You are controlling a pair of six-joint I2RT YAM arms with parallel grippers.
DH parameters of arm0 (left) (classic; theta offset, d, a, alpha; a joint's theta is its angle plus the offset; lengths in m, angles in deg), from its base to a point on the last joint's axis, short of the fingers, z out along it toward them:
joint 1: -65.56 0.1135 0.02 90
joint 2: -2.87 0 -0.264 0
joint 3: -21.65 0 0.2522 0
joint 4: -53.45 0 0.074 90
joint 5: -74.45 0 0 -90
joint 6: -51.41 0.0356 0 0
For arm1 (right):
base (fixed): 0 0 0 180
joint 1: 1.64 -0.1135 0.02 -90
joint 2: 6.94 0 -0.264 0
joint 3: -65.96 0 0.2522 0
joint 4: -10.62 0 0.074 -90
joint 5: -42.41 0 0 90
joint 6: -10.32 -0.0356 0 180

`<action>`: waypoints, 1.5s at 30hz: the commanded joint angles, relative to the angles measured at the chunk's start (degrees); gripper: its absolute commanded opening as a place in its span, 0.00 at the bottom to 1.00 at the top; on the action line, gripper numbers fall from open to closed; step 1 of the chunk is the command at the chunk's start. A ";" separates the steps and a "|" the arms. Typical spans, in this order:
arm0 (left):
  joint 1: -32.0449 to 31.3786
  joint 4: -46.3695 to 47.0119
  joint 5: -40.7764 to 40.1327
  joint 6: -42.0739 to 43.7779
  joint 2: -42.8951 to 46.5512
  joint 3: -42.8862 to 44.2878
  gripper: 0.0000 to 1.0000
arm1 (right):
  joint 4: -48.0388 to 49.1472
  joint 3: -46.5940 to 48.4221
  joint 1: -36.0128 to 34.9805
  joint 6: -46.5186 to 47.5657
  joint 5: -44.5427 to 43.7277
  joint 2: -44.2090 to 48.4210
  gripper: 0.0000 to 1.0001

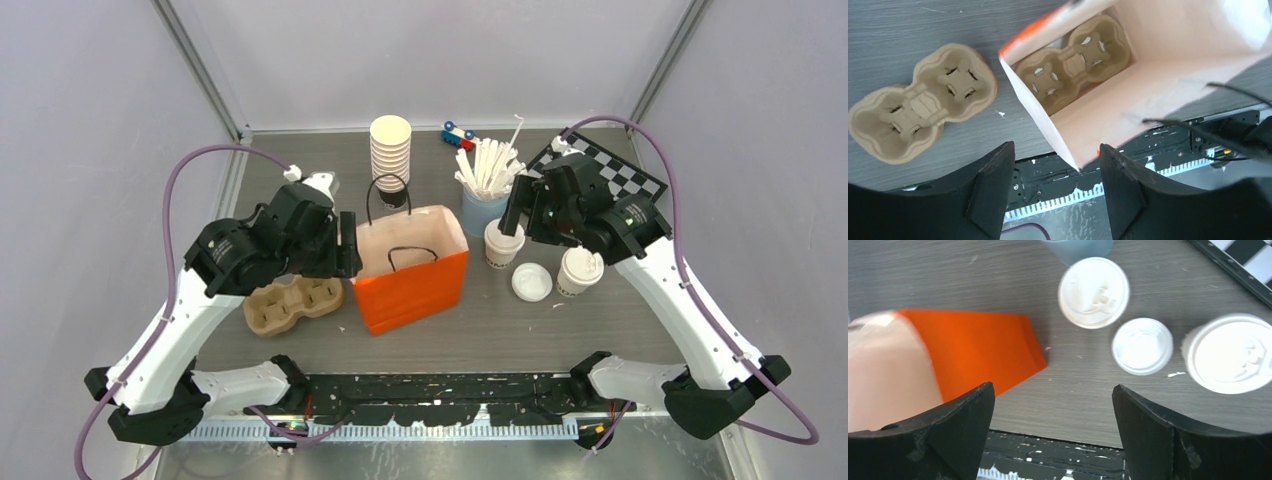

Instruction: Pack the takeout coffee

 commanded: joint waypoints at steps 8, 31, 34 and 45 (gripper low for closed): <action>0.32 -4.34 -6.23 -5.12 3.10 2.58 0.71 | 5.41 -8.34 11.20 4.46 -3.26 -0.27 0.95; 0.32 1.54 -2.56 -5.97 8.34 -5.54 0.70 | -0.14 -17.30 29.30 5.34 -3.41 -3.58 0.96; 0.32 2.08 -2.88 -6.45 9.10 -6.69 0.70 | 0.95 -19.02 29.67 5.19 -3.83 -3.19 0.96; 0.33 2.13 -2.80 -5.96 8.12 -5.96 0.69 | 3.72 -21.51 30.35 5.99 -4.13 -2.72 0.94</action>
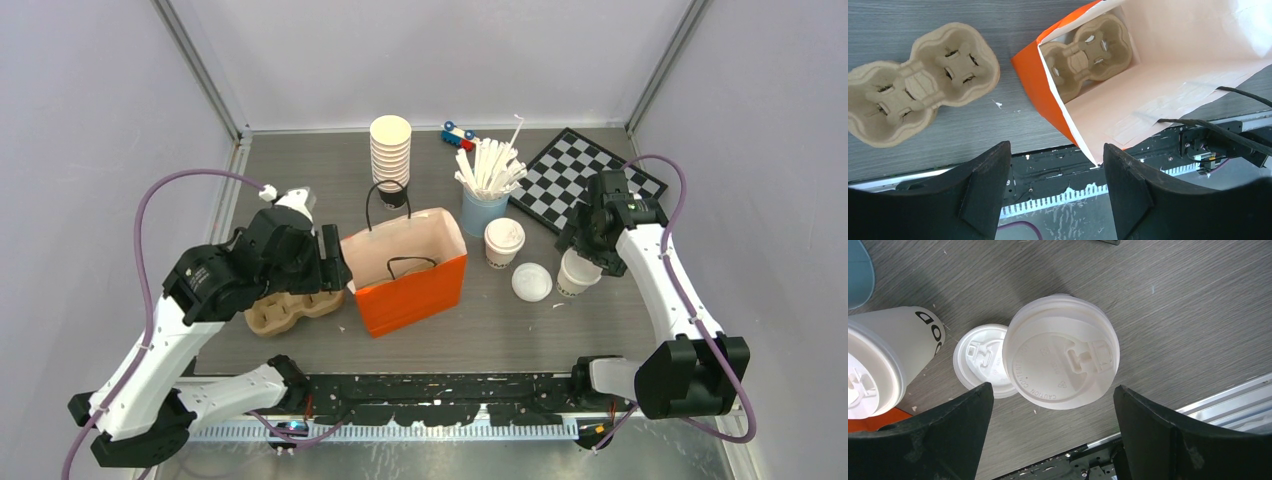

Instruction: Pack the takeout coffee

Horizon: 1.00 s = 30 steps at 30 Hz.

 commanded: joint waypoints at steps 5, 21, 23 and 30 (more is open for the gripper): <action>0.13 1.95 -1.29 0.02 -0.02 0.11 0.69 | 2.61 -1.42 0.66 0.64 -1.19 1.34 0.96; 0.13 2.52 -0.96 0.26 -0.56 -0.29 0.69 | 5.74 -3.51 0.83 1.45 -2.24 0.14 0.89; 0.13 2.47 -0.96 0.32 -0.59 -0.06 0.69 | 5.99 -3.72 0.85 1.40 -2.10 0.18 0.89; 0.13 2.34 -1.16 0.35 -0.56 0.13 0.69 | 6.41 -4.12 0.83 1.30 -2.13 -0.08 0.88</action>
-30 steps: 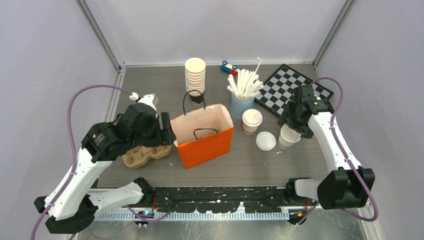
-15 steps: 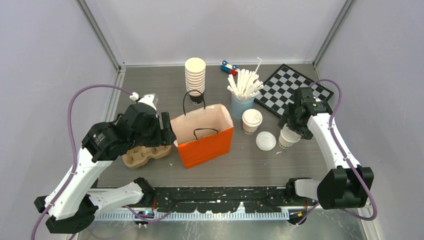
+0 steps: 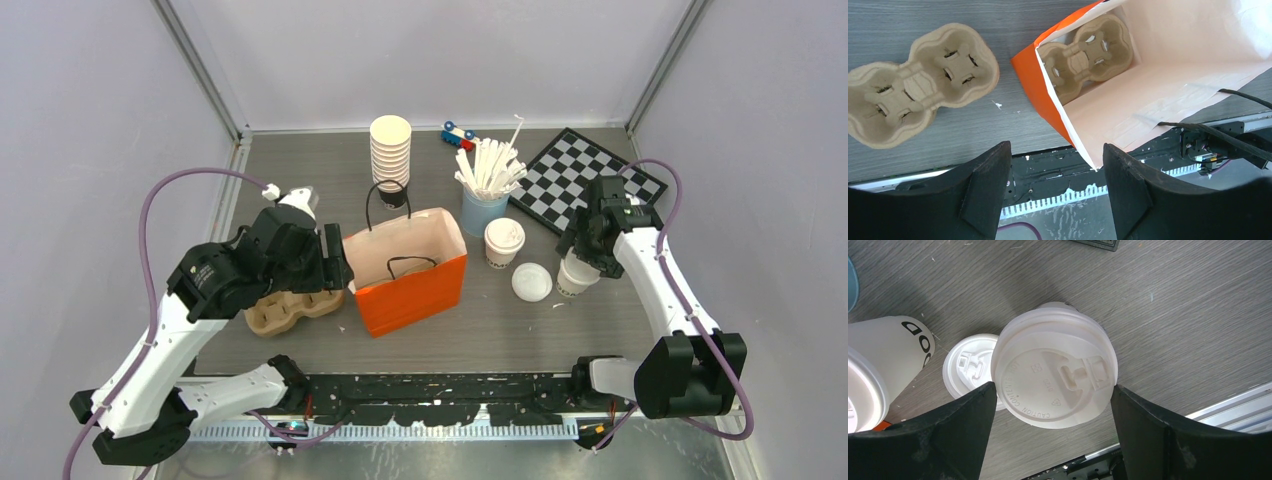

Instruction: Pack the takeout coffee

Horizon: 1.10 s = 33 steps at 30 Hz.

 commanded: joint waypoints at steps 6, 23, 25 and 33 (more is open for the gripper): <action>0.13 1.86 -1.16 0.24 0.18 0.35 0.69 | 2.70 -1.26 0.31 0.60 -0.70 -0.18 0.80; 0.13 2.44 -4.45 -0.89 0.51 2.13 0.66 | -6.83 10.49 0.32 3.00 -4.62 1.52 0.78; 0.13 3.01 -4.88 -0.92 0.59 2.25 0.66 | -8.76 13.61 0.34 2.60 -4.27 1.68 0.78; 0.13 2.41 -5.37 -2.00 -1.94 1.51 0.64 | -14.12 24.93 -1.04 2.94 -0.97 2.94 0.75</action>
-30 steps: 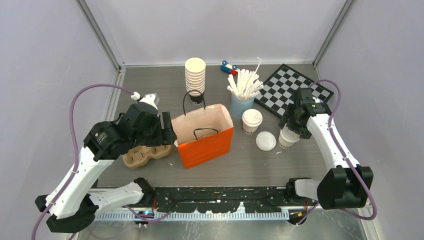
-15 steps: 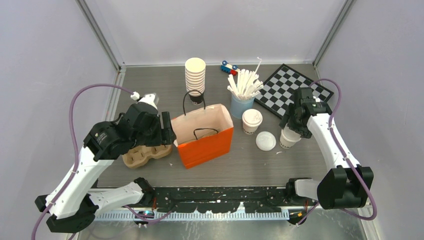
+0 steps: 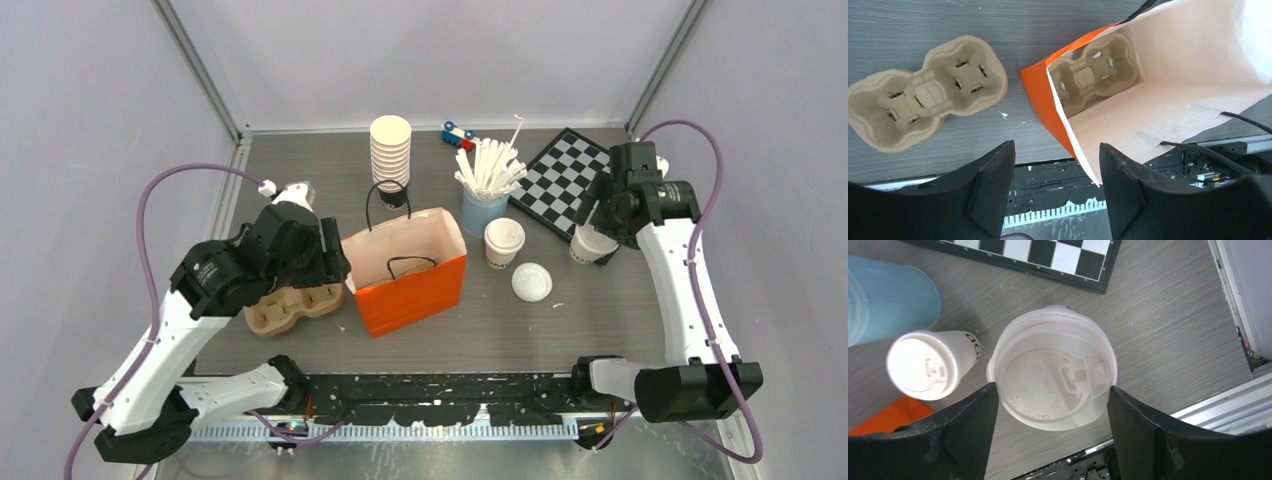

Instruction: Pack the takeout coffee

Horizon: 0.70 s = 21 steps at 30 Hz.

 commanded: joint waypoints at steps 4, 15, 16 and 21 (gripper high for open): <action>0.13 0.30 -1.09 -1.40 -4.17 1.89 0.62 | -7.12 14.01 -3.64 1.36 0.22 1.89 0.74; 0.38 2.56 -0.39 -1.09 -6.63 0.99 0.45 | -9.19 37.61 -20.10 3.68 2.59 -3.12 0.75; 0.43 3.14 0.11 -0.41 -6.51 0.81 0.41 | -7.97 38.30 -21.60 3.81 4.15 -3.17 0.75; 0.54 6.75 3.06 2.68 -5.25 0.22 0.15 | -0.49 37.76 -29.22 4.49 11.43 -2.04 0.74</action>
